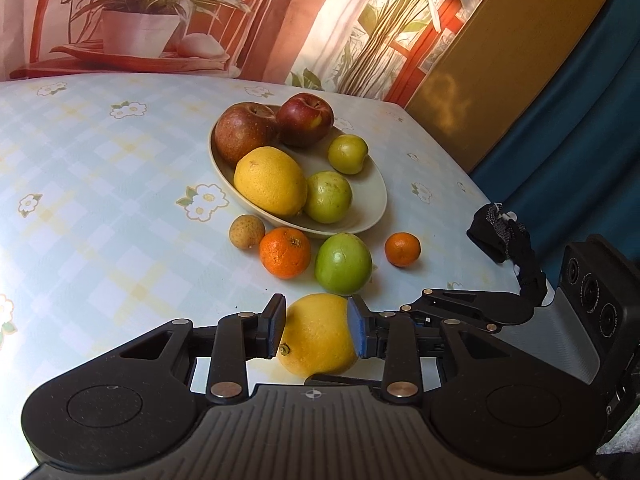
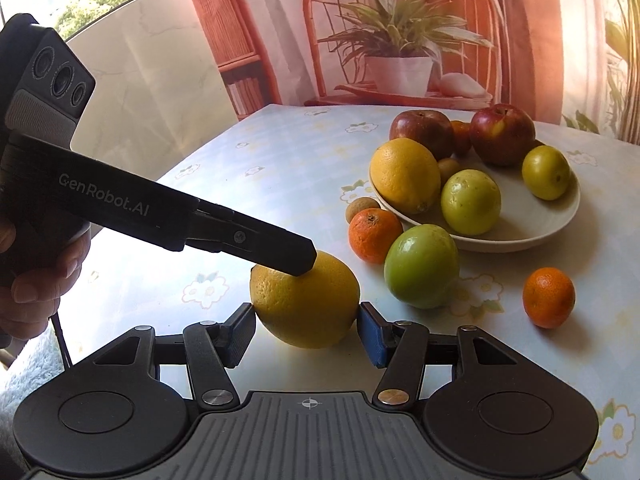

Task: Organize fruits
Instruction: 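Lift the yellow grapefruit off the table with the left gripper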

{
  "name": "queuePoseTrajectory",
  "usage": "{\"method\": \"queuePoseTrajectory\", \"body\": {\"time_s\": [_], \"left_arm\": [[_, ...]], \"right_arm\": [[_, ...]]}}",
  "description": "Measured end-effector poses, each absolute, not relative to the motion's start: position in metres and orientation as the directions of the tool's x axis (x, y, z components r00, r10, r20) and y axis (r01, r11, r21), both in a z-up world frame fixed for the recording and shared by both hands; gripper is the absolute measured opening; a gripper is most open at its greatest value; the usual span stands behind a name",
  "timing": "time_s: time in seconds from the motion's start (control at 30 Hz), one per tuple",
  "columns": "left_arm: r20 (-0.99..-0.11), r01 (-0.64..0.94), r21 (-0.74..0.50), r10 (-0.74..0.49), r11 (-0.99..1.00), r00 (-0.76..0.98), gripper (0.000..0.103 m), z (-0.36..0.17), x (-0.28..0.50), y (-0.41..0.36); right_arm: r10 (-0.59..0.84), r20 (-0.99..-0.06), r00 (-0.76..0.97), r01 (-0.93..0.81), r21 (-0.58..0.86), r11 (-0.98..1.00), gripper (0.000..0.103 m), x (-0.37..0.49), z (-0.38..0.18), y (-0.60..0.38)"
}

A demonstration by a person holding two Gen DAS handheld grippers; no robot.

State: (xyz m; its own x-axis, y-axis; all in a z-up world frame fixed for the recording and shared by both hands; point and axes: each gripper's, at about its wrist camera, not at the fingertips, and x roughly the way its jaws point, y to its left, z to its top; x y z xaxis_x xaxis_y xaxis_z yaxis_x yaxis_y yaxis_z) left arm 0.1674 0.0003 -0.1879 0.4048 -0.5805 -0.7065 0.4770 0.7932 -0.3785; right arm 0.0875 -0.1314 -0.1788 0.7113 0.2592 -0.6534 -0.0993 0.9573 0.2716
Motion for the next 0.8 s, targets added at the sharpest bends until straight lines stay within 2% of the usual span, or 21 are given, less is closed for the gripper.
{"method": "queuePoseTrajectory", "body": {"time_s": [0.13,0.3,0.47,0.67,0.8], "left_arm": [[-0.714,0.487,-0.367,-0.576,0.792,0.399,0.037,-0.188,0.171,-0.006],[-0.717,0.488,-0.359,-0.570,0.796,0.401,0.037,-0.188,0.178,-0.013],[-0.717,0.480,-0.354,-0.562,0.803,0.412,0.037,-0.188,0.181,-0.019],[-0.707,0.451,-0.380,-0.568,0.807,0.421,0.039,-0.191,0.183,-0.017],[-0.662,0.398,-0.440,-0.591,0.805,0.461,0.040,-0.193,0.178,-0.002]], "right_arm": [[0.249,-0.644,0.724,-0.105,0.254,0.962,0.053,0.083,-0.177,-0.134],[0.173,-0.644,0.745,-0.158,0.082,0.984,0.055,0.079,-0.172,-0.122],[0.126,-0.656,0.744,-0.193,-0.031,0.981,0.050,0.081,-0.180,-0.111],[0.139,-0.632,0.763,-0.170,0.011,0.985,0.048,0.077,-0.185,-0.116],[0.155,-0.629,0.762,-0.144,0.069,0.987,0.048,0.076,-0.185,-0.123]]}}
